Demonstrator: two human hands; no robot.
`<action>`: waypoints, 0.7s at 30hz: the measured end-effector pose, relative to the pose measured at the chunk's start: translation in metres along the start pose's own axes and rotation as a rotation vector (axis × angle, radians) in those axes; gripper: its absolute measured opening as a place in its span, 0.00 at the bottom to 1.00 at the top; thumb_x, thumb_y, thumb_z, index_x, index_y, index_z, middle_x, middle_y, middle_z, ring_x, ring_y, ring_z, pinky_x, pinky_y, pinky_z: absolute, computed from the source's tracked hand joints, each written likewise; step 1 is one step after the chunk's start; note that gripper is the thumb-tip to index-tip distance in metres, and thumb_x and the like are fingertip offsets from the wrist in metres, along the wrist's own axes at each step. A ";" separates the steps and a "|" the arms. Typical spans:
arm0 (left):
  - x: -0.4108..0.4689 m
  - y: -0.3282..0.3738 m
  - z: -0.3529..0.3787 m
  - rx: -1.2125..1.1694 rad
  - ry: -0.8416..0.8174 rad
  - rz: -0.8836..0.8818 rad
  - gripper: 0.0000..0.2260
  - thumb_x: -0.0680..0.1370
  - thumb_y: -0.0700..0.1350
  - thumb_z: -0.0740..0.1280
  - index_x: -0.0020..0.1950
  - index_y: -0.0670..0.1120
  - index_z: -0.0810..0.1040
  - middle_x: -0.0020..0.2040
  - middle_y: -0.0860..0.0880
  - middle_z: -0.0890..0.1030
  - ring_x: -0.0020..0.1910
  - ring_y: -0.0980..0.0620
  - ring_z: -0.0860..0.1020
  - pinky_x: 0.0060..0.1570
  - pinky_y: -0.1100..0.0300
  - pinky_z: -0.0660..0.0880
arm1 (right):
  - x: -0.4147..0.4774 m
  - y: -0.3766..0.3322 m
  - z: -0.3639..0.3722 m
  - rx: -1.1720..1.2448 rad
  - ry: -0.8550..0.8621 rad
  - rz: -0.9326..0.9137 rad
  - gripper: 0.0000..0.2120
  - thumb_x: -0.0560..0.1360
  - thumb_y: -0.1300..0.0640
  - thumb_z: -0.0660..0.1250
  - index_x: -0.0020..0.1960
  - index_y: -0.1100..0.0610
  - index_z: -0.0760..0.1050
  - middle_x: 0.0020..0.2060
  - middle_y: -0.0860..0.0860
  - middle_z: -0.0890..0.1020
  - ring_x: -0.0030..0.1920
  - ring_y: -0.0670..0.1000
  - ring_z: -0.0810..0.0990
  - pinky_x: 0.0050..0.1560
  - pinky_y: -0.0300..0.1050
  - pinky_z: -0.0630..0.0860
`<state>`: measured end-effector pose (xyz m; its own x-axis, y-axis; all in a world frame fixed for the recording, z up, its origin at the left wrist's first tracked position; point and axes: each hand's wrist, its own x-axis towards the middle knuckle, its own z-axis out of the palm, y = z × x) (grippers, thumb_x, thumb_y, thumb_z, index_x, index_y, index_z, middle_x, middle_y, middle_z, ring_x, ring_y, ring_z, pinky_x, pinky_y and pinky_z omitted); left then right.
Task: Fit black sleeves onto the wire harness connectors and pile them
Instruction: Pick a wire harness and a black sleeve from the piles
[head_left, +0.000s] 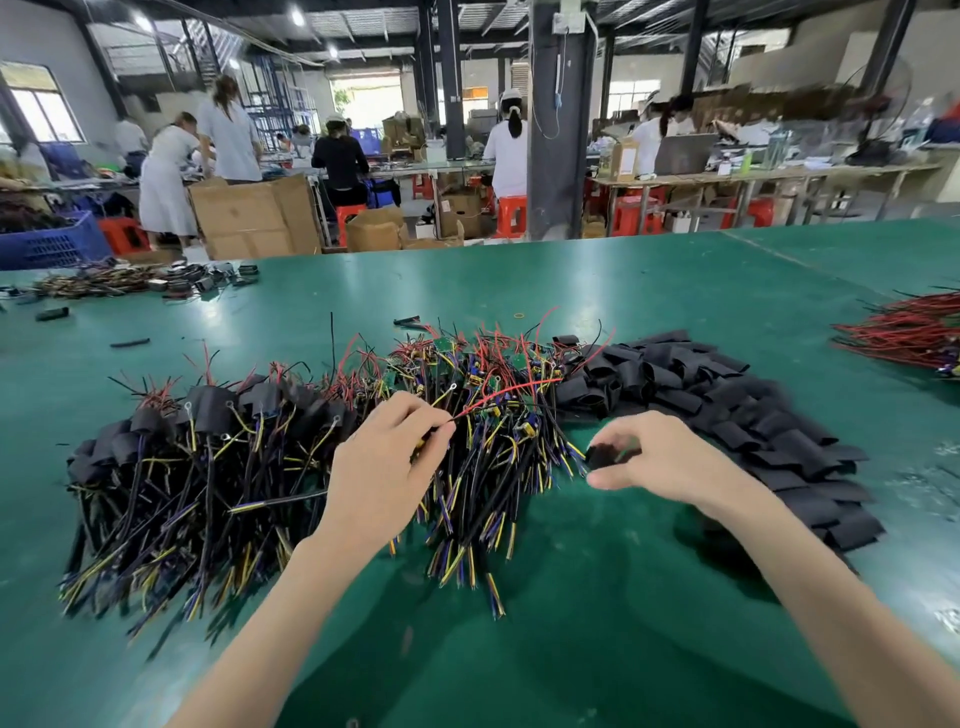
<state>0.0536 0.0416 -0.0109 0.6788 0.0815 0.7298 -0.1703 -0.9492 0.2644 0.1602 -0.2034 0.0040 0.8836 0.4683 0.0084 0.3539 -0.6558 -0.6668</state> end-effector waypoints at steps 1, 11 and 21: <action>0.000 0.001 0.000 0.008 0.007 0.007 0.03 0.77 0.44 0.68 0.46 0.47 0.81 0.44 0.54 0.77 0.42 0.56 0.75 0.34 0.57 0.76 | -0.001 0.001 -0.003 -0.024 -0.044 0.007 0.10 0.63 0.56 0.78 0.40 0.48 0.80 0.37 0.45 0.82 0.40 0.46 0.79 0.44 0.37 0.72; -0.002 0.004 0.001 0.036 0.070 0.022 0.01 0.76 0.43 0.70 0.45 0.47 0.82 0.44 0.52 0.78 0.37 0.58 0.73 0.29 0.60 0.74 | -0.006 -0.012 -0.007 0.325 -0.028 -0.101 0.12 0.64 0.62 0.77 0.47 0.57 0.80 0.38 0.51 0.82 0.38 0.46 0.77 0.44 0.40 0.71; -0.004 0.002 0.003 -0.006 0.062 0.063 0.06 0.77 0.47 0.66 0.47 0.48 0.82 0.45 0.54 0.78 0.41 0.60 0.73 0.30 0.63 0.73 | -0.001 -0.010 0.003 0.414 0.099 -0.084 0.13 0.62 0.57 0.79 0.45 0.51 0.81 0.40 0.50 0.83 0.36 0.43 0.76 0.39 0.31 0.70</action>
<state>0.0532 0.0385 -0.0151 0.6208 0.0410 0.7829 -0.2156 -0.9512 0.2208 0.1553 -0.1954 0.0090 0.8894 0.4373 0.1331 0.2904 -0.3157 -0.9033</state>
